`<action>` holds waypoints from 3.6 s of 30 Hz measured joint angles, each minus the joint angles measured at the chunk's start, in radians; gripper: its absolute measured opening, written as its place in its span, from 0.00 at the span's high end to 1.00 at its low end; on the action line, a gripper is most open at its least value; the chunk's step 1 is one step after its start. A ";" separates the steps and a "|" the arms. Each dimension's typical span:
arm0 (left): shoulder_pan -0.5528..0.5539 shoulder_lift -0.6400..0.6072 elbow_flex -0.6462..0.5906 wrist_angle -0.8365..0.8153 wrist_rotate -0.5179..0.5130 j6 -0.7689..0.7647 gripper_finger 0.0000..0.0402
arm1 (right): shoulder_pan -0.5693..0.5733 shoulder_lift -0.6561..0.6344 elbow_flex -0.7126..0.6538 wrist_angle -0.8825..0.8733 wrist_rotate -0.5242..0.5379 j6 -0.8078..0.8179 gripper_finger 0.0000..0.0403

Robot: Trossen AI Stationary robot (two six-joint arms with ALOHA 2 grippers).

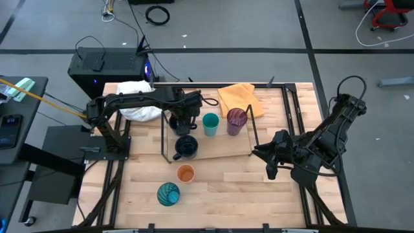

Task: Stack small to large cups/mugs on shelf
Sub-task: Adjust the back dark blue mug on the shelf, then put the orange cup on the shelf

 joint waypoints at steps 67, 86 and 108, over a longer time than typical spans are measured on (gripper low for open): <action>-0.635 0.029 0.150 0.085 0.070 -0.657 0.49 | 0.000 0.000 0.000 -0.004 -0.064 -0.079 0.75; -0.627 0.137 0.150 0.011 0.122 -0.648 0.51 | 0.001 0.000 0.000 -0.004 -0.068 -0.078 0.74; -0.622 0.211 0.151 0.017 0.182 -0.595 0.57 | 0.001 0.000 0.000 -0.008 -0.067 -0.076 0.74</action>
